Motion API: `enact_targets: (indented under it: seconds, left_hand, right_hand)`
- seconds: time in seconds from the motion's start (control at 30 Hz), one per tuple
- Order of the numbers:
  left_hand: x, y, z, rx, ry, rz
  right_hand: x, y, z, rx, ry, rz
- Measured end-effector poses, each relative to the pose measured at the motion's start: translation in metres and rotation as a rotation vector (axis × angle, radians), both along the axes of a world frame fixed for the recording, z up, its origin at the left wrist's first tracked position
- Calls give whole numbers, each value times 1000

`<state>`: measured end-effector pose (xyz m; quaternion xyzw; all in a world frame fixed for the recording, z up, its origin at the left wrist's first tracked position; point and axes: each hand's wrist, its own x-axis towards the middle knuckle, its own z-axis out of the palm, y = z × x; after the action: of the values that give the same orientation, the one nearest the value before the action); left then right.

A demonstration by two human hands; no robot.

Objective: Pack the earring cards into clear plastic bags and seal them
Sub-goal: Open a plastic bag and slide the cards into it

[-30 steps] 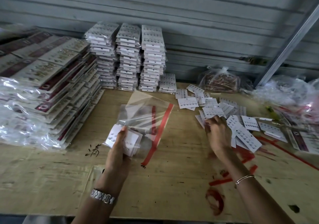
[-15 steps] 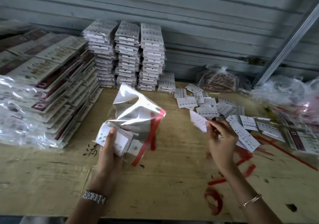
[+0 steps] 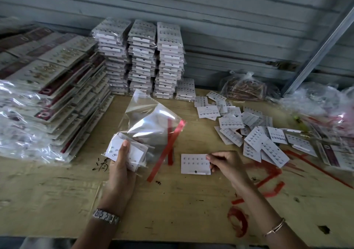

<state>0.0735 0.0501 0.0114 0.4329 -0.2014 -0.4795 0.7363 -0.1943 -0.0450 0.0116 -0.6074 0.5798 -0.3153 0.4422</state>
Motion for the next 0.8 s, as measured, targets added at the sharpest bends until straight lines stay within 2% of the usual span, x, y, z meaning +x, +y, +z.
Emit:
enact_targets:
  seconds: [0.1,0.2,0.27,0.37,0.43,0.63,0.73,0.8]
  left_hand:
    - [-2,0,3,-1,12,20]
    - [-2,1,1,-8,1,14]
    - [-1,1,-1,-9,0,6]
    - [0,-1,-1,-3,12,10]
    - [0,-1,-2,8,19,15]
    - [0,-1,0,3,51,41]
    - [1,-2,-2,0,37,31]
    - [1,-2,-4,3,43,26]
  right_hand:
    - [-2,-3,-3,-191,220,54]
    - [-9,-15,0,-468,454,-31]
    - [-17,-25,5,-583,639,-78]
    - [-31,-38,9,-570,934,-82]
    - [-37,-44,9,-521,1065,-60]
    - [-41,-47,14,-467,1155,-50]
    - [-44,-48,15,-513,1136,-75]
    - [-43,-46,18,-568,1059,-89]
